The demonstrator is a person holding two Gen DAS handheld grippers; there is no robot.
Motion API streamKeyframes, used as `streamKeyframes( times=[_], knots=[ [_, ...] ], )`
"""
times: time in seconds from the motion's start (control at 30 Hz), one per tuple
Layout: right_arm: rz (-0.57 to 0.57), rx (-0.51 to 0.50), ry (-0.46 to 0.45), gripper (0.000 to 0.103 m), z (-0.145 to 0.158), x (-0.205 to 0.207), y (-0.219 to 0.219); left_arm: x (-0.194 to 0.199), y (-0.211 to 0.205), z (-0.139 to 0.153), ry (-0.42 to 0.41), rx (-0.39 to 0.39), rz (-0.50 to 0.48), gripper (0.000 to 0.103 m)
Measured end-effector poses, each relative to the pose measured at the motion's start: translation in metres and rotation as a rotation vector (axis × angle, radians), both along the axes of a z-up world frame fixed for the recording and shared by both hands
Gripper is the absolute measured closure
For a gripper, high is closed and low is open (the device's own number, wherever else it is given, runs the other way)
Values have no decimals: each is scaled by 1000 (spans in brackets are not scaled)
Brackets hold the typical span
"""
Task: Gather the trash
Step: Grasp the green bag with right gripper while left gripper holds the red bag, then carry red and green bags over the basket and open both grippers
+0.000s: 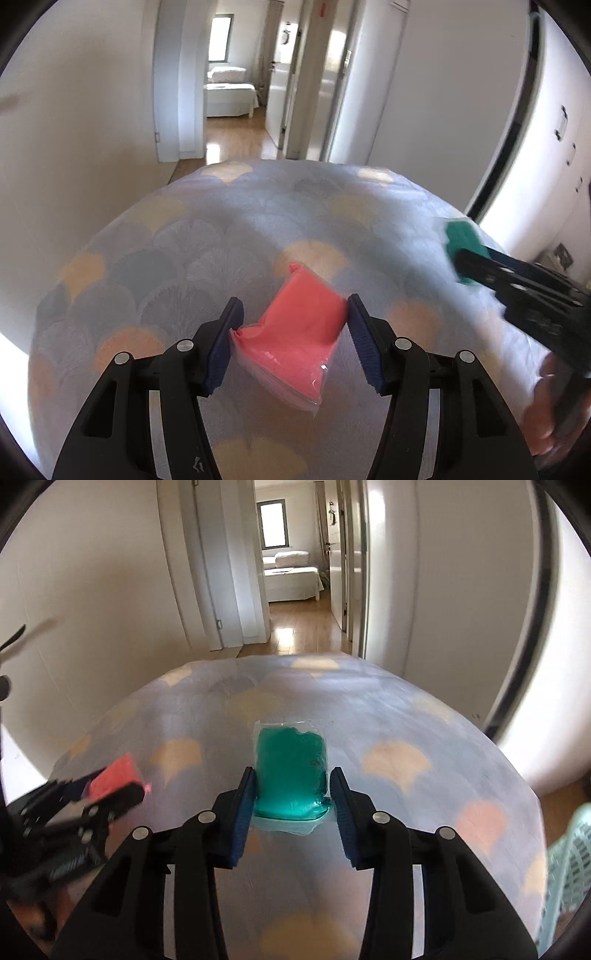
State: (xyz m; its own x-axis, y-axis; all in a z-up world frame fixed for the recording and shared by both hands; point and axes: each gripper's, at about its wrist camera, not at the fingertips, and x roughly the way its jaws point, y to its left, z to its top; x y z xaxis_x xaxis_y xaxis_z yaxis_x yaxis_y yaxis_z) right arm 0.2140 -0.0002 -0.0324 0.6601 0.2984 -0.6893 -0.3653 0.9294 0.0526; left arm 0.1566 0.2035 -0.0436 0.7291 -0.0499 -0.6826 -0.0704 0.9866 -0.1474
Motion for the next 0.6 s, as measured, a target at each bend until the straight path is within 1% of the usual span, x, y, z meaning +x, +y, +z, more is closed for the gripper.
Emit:
streamKeyframes(
  times=[0.07,0.13,0.23,0.3,0.43,0.53,0.6],
  knots=[
    [-19,11,4,65,7,-19,-23,-10,-9,3,2,-27,-21,47],
    [-39,45,7,65,12,-34,-42,-21,-21,10,-16,-62,-43,47],
    [-84,63,8,65,19,-57,-70,-32,-46,20,-41,-82,-91,47],
    [-111,64,-2,65,22,-70,-87,-36,-66,24,-51,-80,-124,47],
    [-163,106,-3,65,28,-92,-123,-40,-104,27,-63,-76,-197,47],
    [-214,120,-10,65,36,-104,-155,-40,-139,24,-58,-46,-259,47],
    [-243,134,-24,65,43,-114,-175,-41,-153,22,-56,-53,-287,47]
  ],
)
